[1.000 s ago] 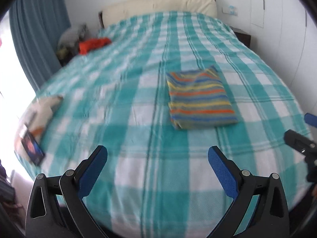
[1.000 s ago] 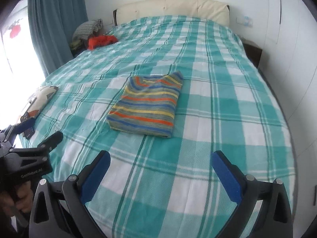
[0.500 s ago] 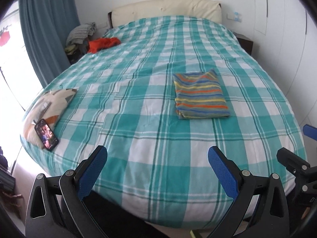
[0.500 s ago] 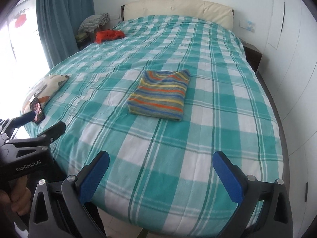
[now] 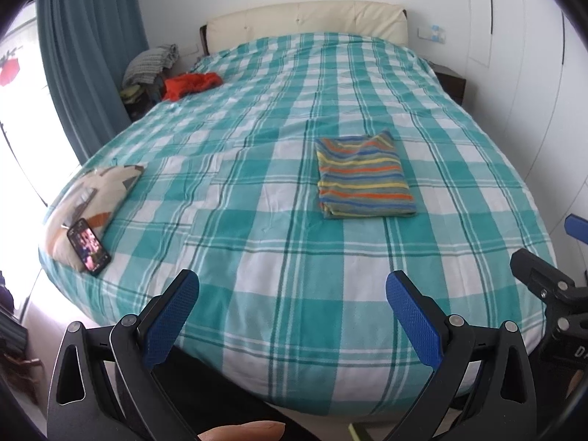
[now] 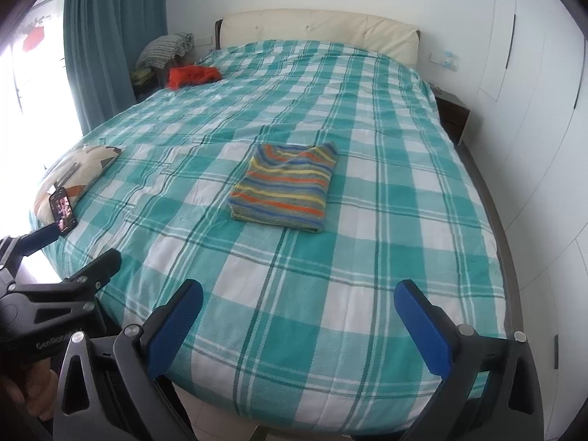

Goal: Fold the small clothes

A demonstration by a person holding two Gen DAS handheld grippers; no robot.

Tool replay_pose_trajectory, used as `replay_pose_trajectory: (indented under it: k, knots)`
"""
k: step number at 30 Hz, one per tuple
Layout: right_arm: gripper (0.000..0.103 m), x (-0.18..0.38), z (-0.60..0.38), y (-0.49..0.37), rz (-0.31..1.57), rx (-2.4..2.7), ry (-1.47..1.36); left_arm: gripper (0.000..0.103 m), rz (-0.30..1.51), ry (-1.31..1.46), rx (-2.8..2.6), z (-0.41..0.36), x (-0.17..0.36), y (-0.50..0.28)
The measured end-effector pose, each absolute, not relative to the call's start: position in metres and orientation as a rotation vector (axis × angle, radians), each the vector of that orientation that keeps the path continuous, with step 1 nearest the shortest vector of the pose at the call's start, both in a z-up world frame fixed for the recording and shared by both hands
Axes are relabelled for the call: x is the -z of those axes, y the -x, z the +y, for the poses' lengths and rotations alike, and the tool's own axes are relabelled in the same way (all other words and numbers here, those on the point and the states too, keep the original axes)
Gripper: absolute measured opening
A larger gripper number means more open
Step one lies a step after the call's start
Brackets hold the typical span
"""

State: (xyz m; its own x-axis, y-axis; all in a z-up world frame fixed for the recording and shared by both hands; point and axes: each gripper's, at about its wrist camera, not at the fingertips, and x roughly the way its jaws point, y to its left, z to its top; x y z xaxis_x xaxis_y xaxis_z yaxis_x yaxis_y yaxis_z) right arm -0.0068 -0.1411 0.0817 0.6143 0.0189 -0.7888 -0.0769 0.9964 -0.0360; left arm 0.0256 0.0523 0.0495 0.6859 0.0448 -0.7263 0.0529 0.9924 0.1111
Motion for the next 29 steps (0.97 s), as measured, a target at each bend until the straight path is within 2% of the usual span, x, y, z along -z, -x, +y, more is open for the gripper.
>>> replay_pose_trajectory:
  k: [16,29]
  knots:
    - [0.103,-0.092,-0.142,0.007,0.901,-0.011,0.076,0.102,0.775,-0.107,0.035,0.049,-0.068,-0.026]
    - [0.103,-0.086,-0.151,0.008,0.915,0.004,0.064,0.102,0.79,-0.15,0.016,0.041,-0.061,-0.026]
